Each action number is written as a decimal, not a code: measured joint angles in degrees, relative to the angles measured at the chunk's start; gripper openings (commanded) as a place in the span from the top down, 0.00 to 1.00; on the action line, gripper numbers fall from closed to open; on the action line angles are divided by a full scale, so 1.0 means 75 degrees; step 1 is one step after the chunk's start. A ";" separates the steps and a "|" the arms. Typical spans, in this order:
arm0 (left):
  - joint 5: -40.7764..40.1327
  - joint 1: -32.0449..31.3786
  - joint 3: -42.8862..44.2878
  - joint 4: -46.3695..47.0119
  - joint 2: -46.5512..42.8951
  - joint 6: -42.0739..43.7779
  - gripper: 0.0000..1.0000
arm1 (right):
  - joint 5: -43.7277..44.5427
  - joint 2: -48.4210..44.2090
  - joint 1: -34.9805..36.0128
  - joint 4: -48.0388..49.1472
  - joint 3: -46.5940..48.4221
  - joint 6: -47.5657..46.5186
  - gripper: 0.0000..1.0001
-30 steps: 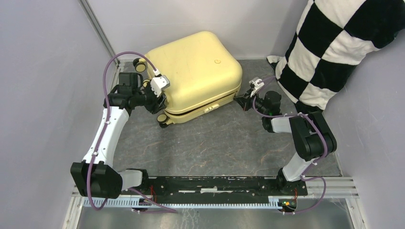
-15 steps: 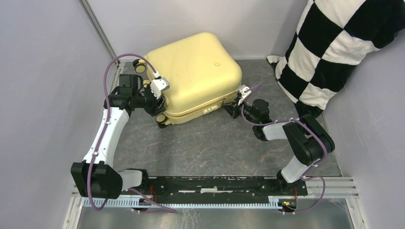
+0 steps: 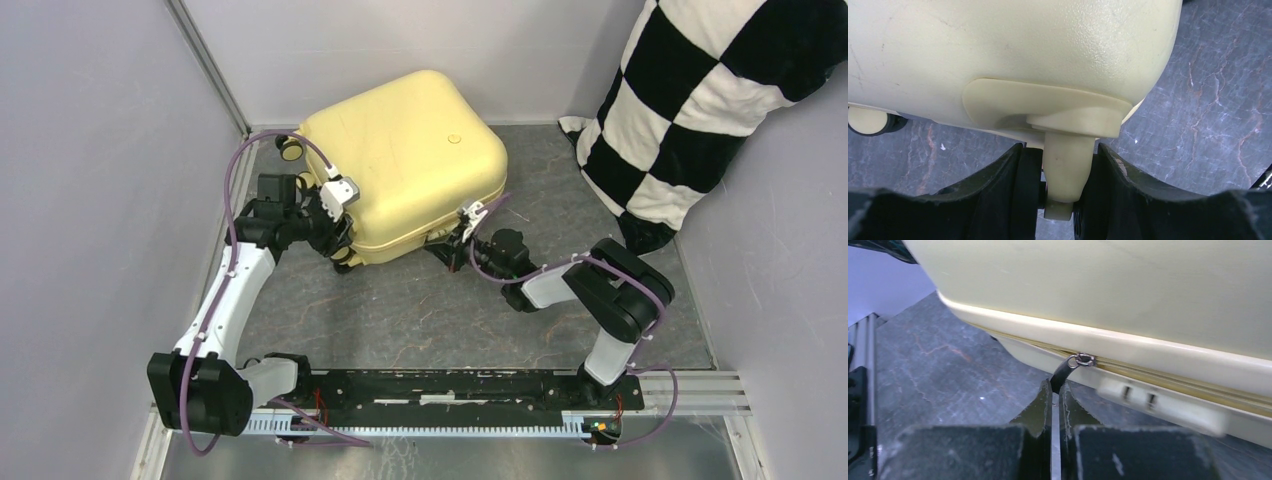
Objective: Pack the luggage
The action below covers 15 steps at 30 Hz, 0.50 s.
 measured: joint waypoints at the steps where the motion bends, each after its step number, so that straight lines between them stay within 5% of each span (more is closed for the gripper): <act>1: -0.0009 -0.0026 -0.0020 0.0000 -0.0015 -0.0052 0.98 | 0.0035 0.0073 0.0111 0.0047 0.0050 0.0047 1.00; 13: -0.0184 -0.0411 -0.0052 0.0015 -0.0041 -0.0903 0.98 | 0.0166 0.1186 0.1693 -0.0090 0.1434 0.0519 1.00; 15: -0.0172 -0.0525 -0.0052 0.0020 -0.0041 -0.1119 0.98 | -0.0038 0.1279 0.1888 -0.0178 0.1673 0.0589 0.91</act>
